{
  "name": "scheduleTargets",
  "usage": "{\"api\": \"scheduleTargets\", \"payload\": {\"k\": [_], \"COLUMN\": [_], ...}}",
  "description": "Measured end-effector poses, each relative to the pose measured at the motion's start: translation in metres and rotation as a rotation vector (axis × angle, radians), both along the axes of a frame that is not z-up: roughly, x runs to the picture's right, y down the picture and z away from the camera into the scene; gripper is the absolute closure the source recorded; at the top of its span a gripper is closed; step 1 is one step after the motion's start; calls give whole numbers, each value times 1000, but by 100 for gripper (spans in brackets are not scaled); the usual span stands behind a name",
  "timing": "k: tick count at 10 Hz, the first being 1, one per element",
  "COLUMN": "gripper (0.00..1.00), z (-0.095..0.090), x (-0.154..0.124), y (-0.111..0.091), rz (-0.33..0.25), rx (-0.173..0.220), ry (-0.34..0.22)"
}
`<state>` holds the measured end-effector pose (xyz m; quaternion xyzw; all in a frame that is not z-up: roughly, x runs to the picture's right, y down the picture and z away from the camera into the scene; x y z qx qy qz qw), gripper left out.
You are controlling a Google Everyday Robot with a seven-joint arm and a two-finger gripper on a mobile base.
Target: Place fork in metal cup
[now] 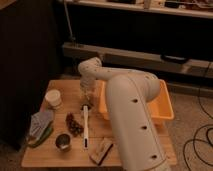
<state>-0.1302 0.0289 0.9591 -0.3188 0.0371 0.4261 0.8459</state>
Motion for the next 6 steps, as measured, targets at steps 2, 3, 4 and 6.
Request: {"api": "scheduleTargets", "payload": {"k": [2, 3, 4, 6], "gripper": [35, 35, 35, 35], "z": [2, 2, 3, 5], "x": [1, 0, 0, 1], "y": [3, 3, 5, 8], "rz": [-2, -2, -1, 1], "rx": [-7, -8, -9, -12], "ry": [2, 2, 2, 5]}}
